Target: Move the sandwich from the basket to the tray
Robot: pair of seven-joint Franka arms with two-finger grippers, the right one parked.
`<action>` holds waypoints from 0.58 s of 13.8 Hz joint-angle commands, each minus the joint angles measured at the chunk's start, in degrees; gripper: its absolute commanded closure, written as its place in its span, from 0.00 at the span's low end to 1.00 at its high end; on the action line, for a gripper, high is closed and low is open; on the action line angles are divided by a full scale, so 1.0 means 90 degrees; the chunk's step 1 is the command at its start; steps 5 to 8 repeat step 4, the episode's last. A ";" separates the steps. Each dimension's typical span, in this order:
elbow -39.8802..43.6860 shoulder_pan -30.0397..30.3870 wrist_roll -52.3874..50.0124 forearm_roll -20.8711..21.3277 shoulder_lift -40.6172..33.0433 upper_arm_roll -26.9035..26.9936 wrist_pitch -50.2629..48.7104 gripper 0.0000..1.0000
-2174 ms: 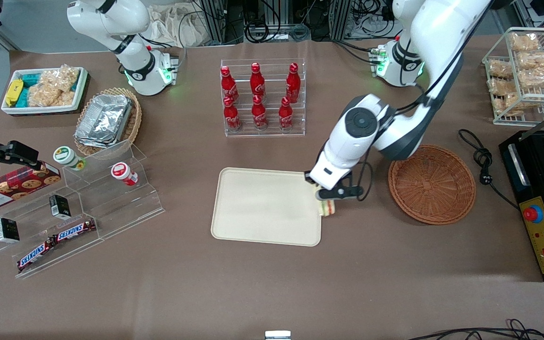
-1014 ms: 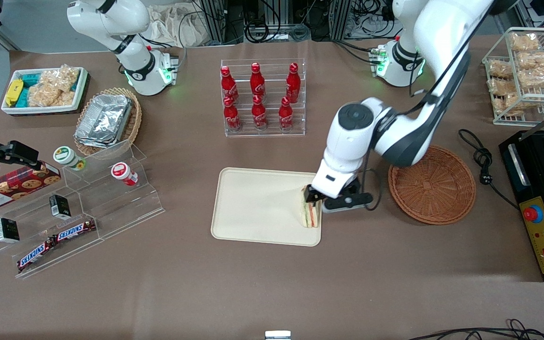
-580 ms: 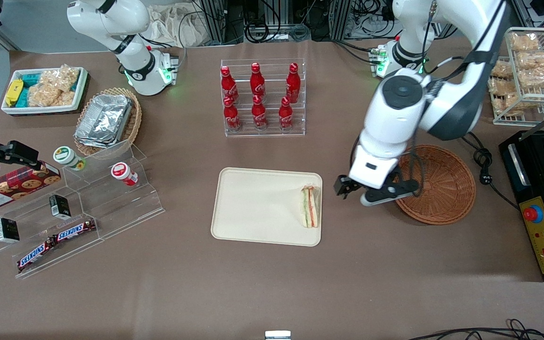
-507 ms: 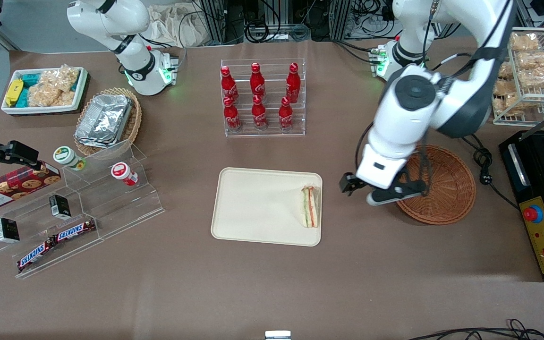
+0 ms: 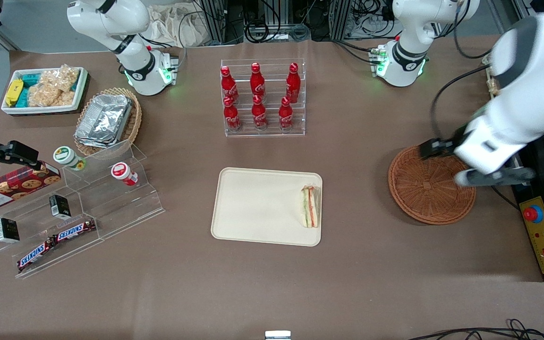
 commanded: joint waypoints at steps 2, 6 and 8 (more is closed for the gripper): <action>-0.0013 -0.0088 0.0204 -0.0020 -0.0294 0.0339 -0.0253 0.01; 0.0007 -0.0089 0.0145 -0.0010 -0.0294 0.0329 -0.0263 0.01; 0.0007 -0.0089 0.0145 -0.0010 -0.0294 0.0329 -0.0263 0.01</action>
